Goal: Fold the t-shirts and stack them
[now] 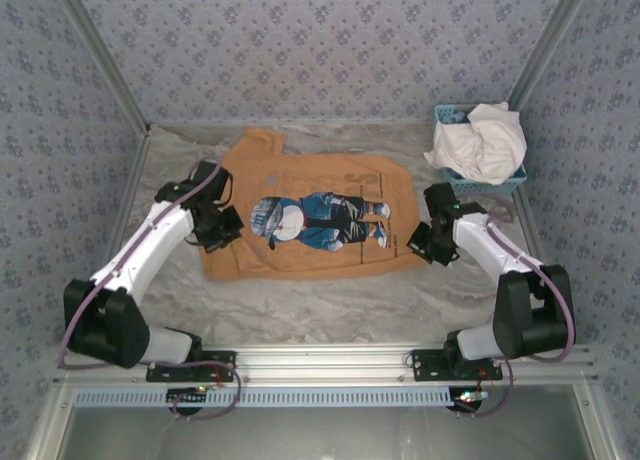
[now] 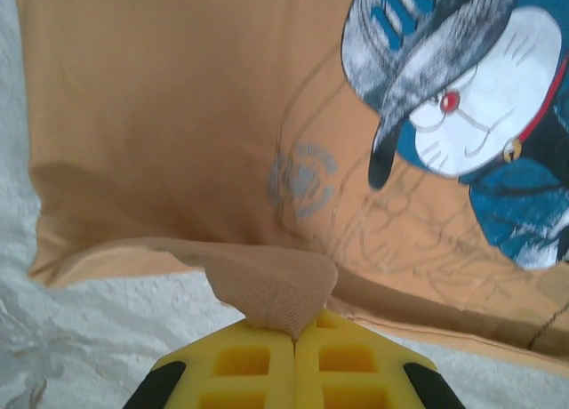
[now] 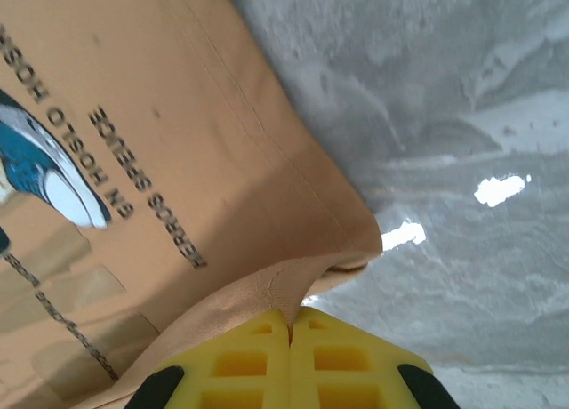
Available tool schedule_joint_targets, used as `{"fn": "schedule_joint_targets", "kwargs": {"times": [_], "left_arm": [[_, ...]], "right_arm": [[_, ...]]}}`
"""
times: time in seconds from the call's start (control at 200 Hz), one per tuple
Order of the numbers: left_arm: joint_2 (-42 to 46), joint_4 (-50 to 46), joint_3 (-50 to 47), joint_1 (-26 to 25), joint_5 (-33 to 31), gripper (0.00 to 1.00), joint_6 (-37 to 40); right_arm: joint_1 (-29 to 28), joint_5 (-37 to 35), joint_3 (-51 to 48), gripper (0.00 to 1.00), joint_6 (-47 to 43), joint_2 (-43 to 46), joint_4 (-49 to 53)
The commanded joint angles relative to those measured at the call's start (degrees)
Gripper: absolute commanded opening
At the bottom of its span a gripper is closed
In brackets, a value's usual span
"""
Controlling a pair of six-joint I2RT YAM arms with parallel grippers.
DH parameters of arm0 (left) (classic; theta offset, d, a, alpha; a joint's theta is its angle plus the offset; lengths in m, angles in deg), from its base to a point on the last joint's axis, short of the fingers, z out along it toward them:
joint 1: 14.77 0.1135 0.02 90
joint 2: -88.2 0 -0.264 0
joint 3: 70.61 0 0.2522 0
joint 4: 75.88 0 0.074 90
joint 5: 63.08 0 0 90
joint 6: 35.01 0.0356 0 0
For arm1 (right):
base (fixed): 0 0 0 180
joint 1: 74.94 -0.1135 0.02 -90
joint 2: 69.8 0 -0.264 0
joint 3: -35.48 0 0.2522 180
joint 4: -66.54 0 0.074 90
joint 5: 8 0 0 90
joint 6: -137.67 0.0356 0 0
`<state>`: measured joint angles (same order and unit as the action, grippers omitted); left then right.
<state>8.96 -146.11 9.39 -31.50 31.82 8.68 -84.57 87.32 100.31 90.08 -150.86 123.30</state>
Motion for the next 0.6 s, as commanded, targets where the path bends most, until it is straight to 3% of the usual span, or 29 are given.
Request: {"fn": "schedule_joint_targets", "kwargs": {"times": [0.0,0.595], "left_arm": [[-2.8,0.1,4.2,2.1,-2.5,0.0,4.5],[-17.6,2.1,20.1,4.7,-6.3,0.0,10.7]], "right_arm": [[1.1,-0.6,3.9,0.0,-0.1,-3.1,-0.6],[3.0,-0.5,15.9,0.0,-1.2,-15.2,-1.3]]}}
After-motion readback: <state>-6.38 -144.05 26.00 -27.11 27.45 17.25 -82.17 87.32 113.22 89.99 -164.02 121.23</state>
